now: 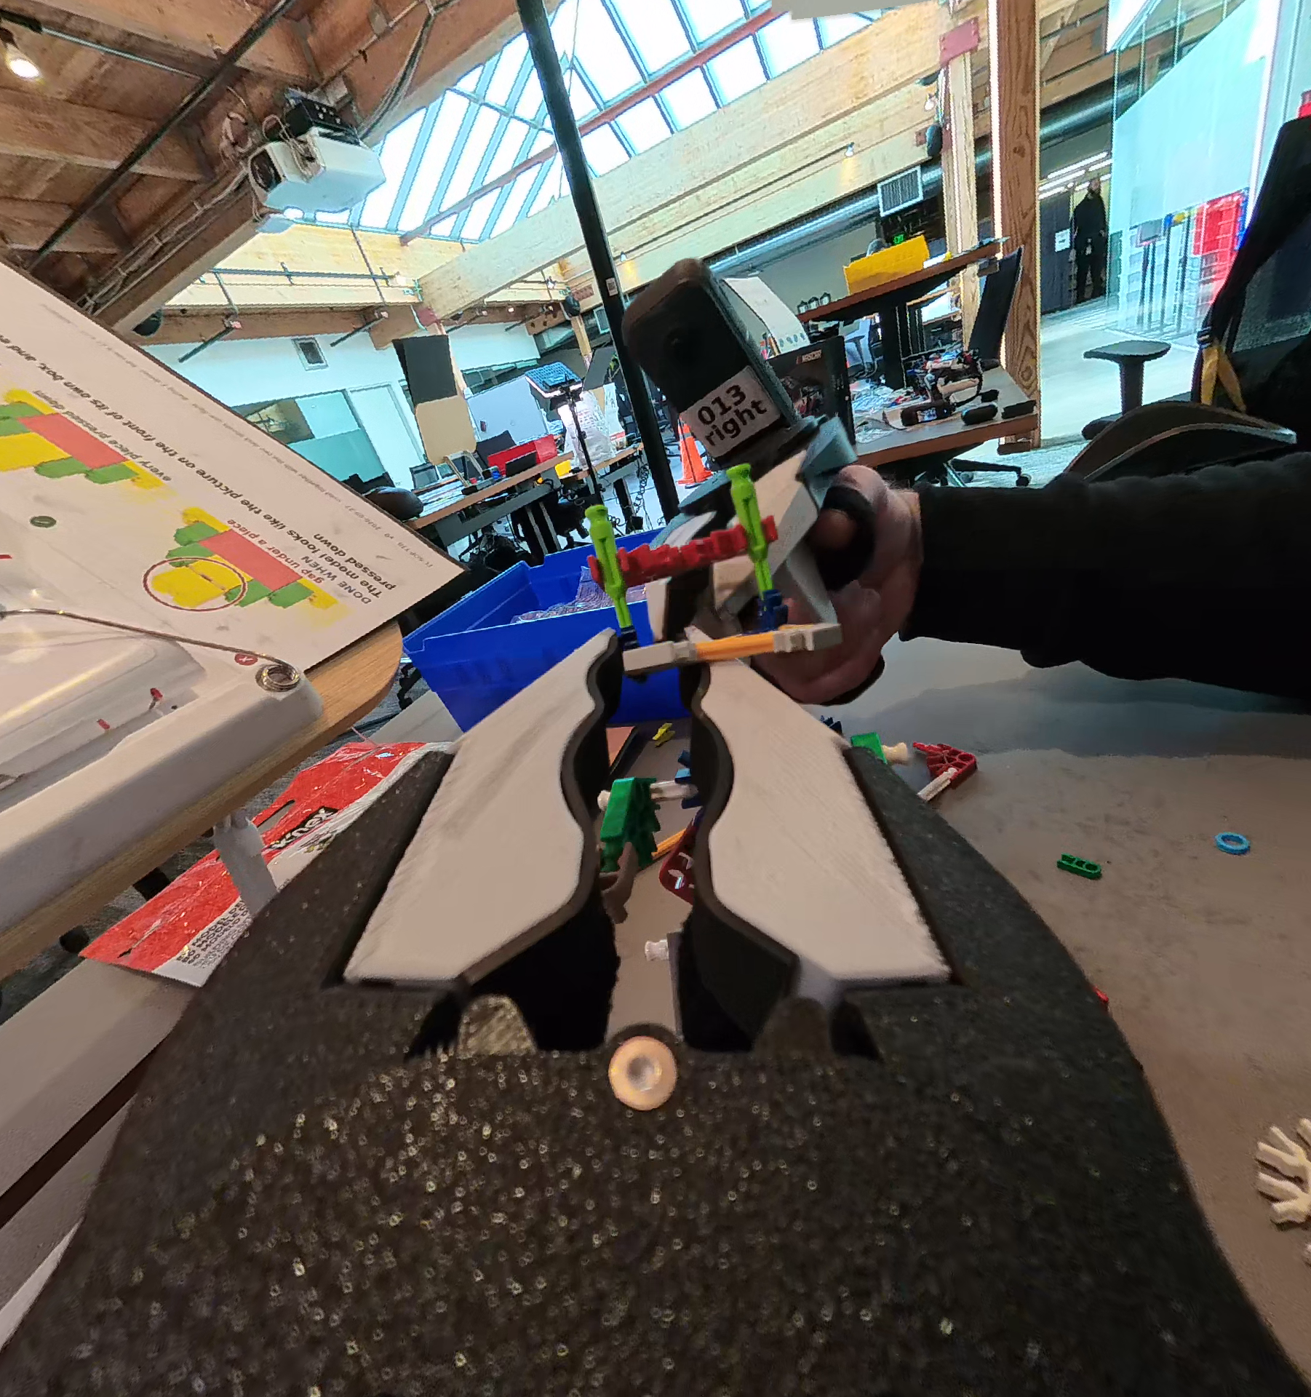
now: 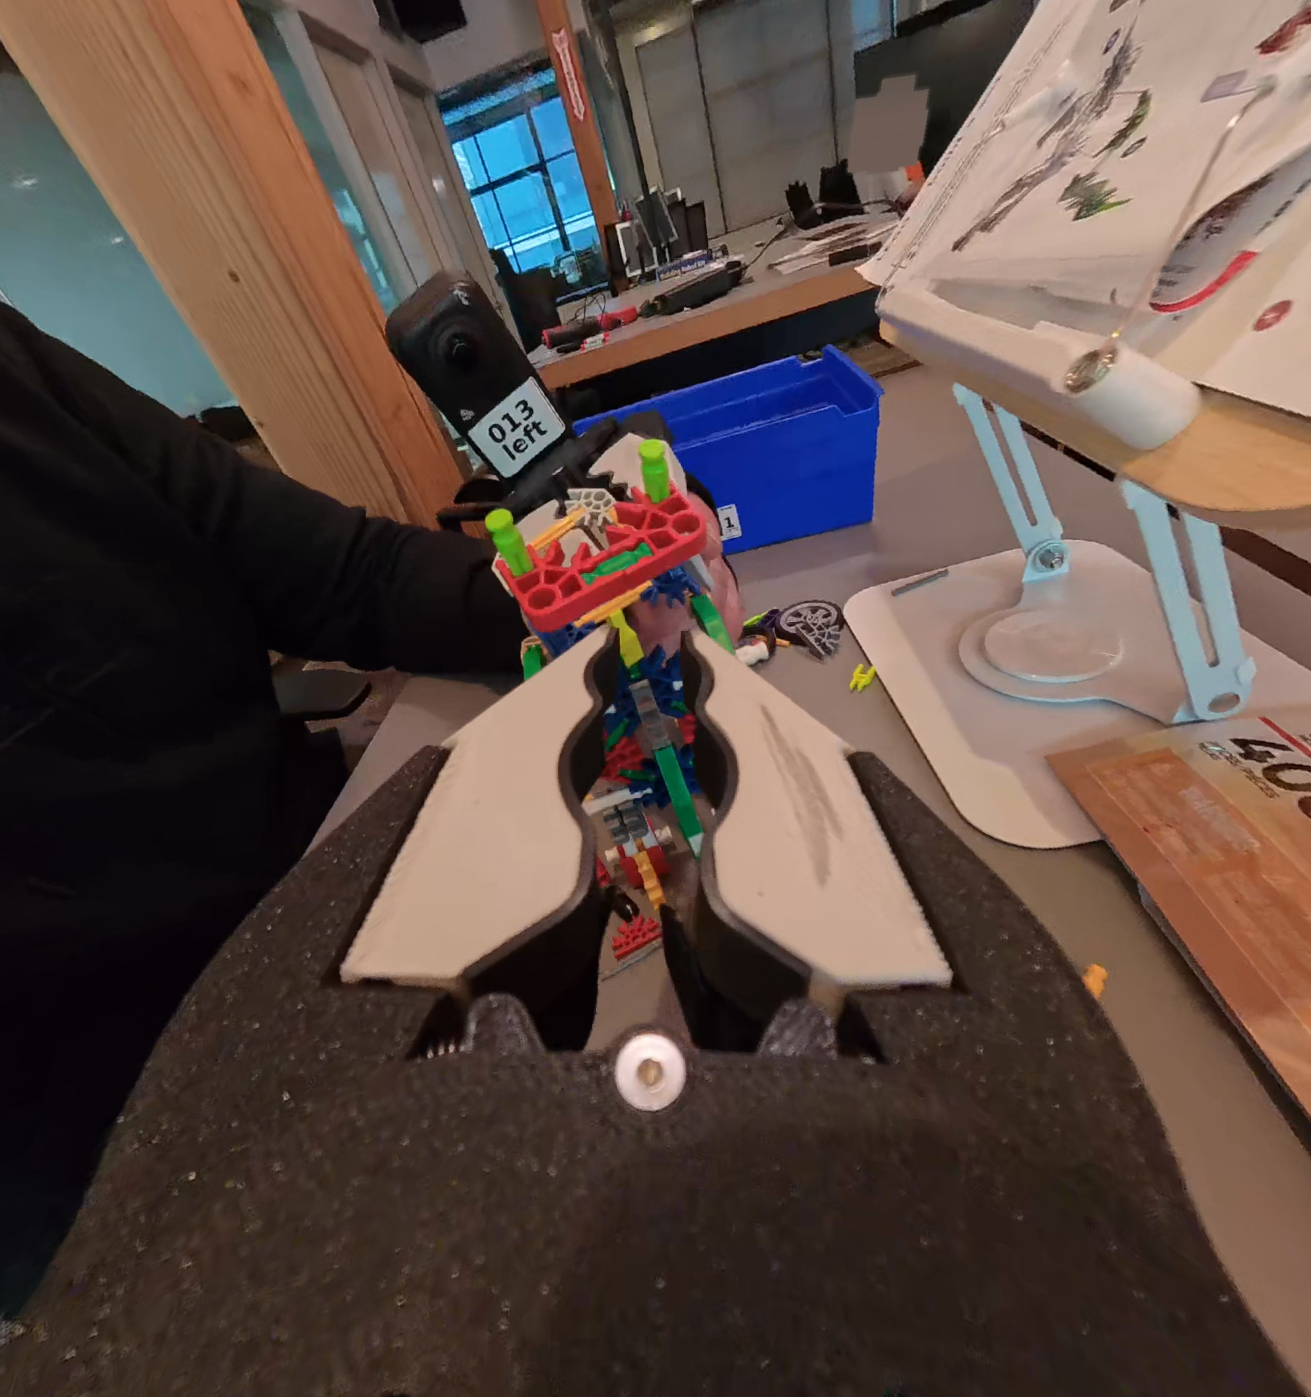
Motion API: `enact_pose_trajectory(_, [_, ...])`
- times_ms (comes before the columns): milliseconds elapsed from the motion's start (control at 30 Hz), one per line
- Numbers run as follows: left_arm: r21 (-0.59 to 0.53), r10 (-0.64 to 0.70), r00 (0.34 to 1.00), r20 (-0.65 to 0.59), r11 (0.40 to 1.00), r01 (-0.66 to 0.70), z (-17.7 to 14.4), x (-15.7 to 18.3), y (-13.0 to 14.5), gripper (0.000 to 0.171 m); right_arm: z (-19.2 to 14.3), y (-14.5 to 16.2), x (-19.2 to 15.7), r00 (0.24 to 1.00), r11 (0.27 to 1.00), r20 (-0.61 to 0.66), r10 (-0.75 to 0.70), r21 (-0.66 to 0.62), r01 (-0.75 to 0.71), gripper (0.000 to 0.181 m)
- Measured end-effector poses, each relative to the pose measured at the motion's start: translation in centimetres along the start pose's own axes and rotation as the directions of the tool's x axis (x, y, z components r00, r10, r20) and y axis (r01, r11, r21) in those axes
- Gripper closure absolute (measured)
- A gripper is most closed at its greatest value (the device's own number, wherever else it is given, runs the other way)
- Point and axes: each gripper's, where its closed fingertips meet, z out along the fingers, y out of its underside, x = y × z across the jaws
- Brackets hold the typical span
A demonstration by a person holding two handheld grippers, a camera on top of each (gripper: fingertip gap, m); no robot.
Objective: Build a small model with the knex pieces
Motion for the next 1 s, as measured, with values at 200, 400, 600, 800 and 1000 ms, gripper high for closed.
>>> enact_pose_trajectory(200, [0.003,0.0,1.0,0.001,1.0,0.0,-0.1,0.0,0.0,0.16,1.7,-0.1,0.0,1.0,1.0,0.007,0.025,-0.001,-0.025,0.17])
enact_pose_trajectory(400, [0.005,0.004,1.0,0.006,1.0,-0.004,-0.2,-0.1,0.0,0.161,1.5,-0.4,0.2,0.997,0.996,0.032,0.072,0.045,-0.074,0.168])
enact_pose_trajectory(600, [0.014,-0.017,1.0,0.014,1.0,0.017,-0.4,-0.4,0.0,0.16,1.9,-0.2,0.0,0.993,0.994,0.057,0.105,0.035,-0.107,0.159])
enact_pose_trajectory(800, [0.03,-0.011,1.0,0.007,0.999,0.011,-0.5,-0.2,-0.3,0.161,2.2,-0.6,-0.3,0.991,0.991,0.068,0.118,0.048,-0.122,0.157])
enact_pose_trajectory(1000, [0.036,-0.011,1.0,0.005,0.999,0.011,-0.6,-0.3,-0.1,0.161,2.3,-0.4,-0.2,0.992,0.993,0.049,0.115,0.029,-0.117,0.156])
